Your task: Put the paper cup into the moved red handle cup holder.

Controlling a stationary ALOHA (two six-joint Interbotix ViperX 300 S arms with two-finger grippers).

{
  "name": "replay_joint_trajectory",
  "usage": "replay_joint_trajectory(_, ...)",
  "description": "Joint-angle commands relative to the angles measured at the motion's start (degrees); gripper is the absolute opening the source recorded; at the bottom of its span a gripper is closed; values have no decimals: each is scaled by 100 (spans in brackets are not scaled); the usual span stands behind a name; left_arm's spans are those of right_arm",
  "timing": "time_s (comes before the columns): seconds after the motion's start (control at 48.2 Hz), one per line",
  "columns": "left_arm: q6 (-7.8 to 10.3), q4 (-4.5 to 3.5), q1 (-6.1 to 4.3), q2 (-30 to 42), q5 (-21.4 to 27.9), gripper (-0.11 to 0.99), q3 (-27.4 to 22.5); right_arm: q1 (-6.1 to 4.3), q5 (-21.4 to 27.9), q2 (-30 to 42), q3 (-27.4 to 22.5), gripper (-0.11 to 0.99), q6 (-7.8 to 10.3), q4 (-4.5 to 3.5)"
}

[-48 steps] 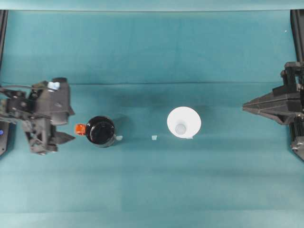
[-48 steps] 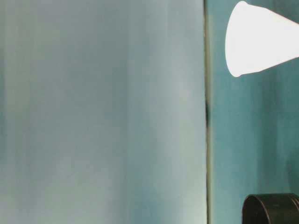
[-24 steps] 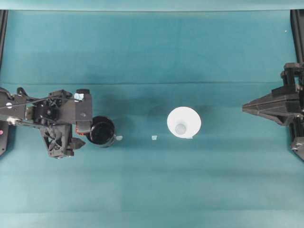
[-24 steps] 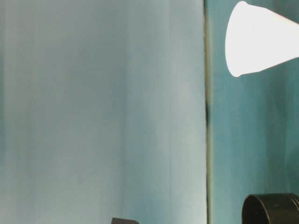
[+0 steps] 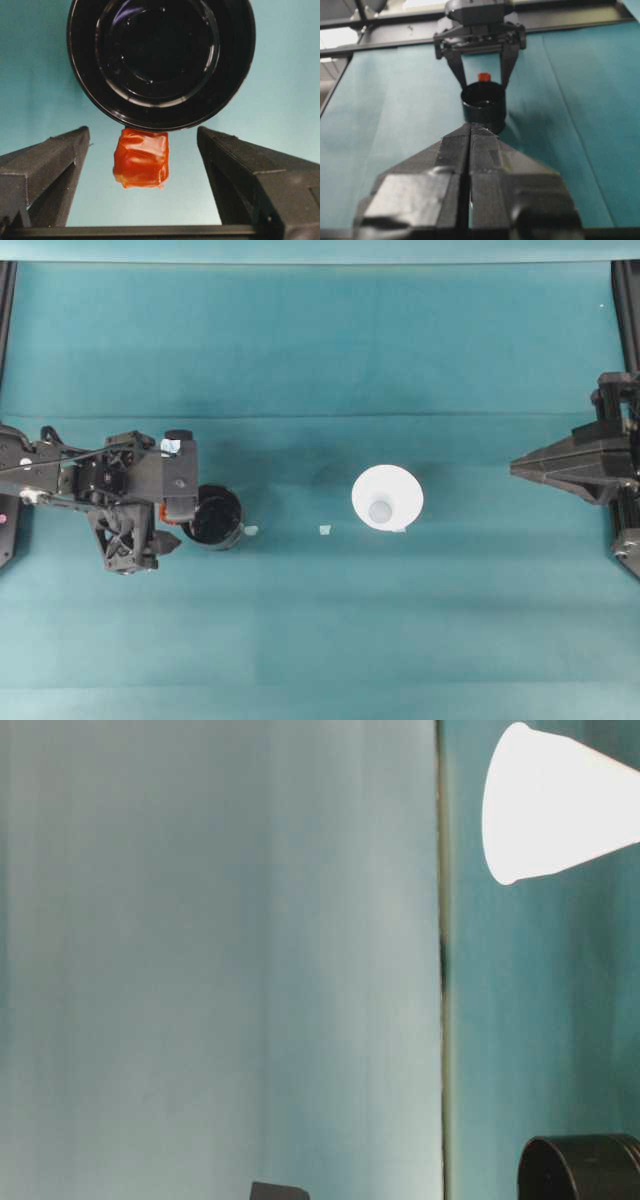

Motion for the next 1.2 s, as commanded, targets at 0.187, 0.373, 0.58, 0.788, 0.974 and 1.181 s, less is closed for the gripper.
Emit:
replay_joint_trajectory(0.187,9,9,-9,-18,-26,86,-70,0,-26,35,-44,-11,53,18)
replay_joint_trajectory(0.373,88,9,-9,-18,-26,58,-88,0,-18,44,-44,-11,44,18)
replay_joint_trajectory(0.58,272,9,-26,-26,-18,26,-123,0,-18,44,-44,-11,44,18)
replay_joint_trajectory(0.788,334,9,-26,-18,53,27,-123,0,44,35,-44,-11,53,18)
replay_joint_trajectory(0.974,334,9,-18,-246,369,26,-343,-9,79,44,-44,-11,53,18)
replay_joint_trajectory(1.181,369,44,44,-958,1679,26,-1187,-9,79,44,-44,-11,44,18)
